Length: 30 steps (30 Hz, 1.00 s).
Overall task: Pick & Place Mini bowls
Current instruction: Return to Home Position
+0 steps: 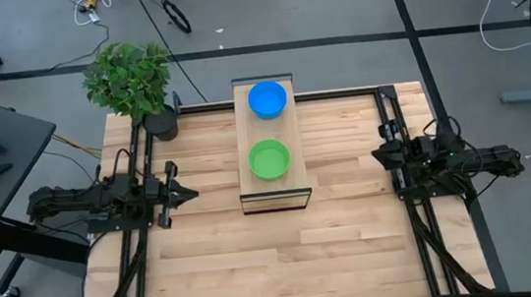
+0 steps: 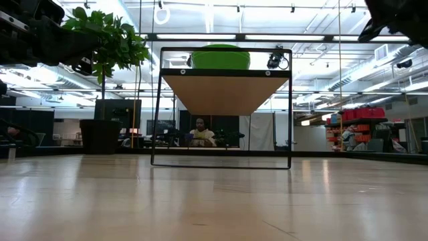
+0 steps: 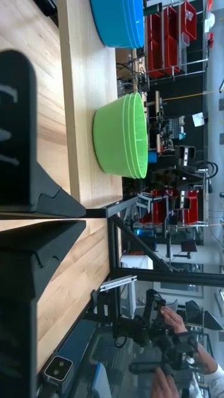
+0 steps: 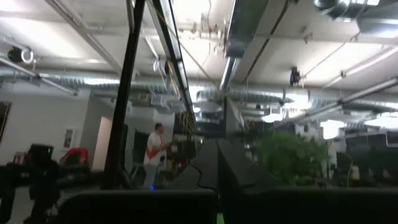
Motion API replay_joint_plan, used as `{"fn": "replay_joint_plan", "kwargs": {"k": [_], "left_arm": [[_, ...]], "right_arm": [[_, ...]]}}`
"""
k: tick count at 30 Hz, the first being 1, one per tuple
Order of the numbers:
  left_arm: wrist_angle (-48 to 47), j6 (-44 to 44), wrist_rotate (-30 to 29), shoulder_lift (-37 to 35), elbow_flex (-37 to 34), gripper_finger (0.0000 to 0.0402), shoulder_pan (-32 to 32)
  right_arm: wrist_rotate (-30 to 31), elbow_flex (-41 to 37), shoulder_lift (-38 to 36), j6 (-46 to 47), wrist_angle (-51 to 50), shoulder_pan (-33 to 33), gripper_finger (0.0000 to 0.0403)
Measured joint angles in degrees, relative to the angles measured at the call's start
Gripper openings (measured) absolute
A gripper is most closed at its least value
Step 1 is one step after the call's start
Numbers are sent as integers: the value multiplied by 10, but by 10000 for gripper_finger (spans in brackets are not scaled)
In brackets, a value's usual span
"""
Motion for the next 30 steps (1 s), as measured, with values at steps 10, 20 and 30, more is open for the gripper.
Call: {"fn": "replay_joint_plan", "kwargs": {"k": [10,20,30], "left_arm": [[0,0,0,0,0,23,0],[0,0,0,0,0,23,0],[0,0,0,0,0,23,0]], "right_arm": [[30,0,0,0,-113,0,0],[50,0,0,0,-189,0,0],[49,0,0,0,-245,0,0]]}}
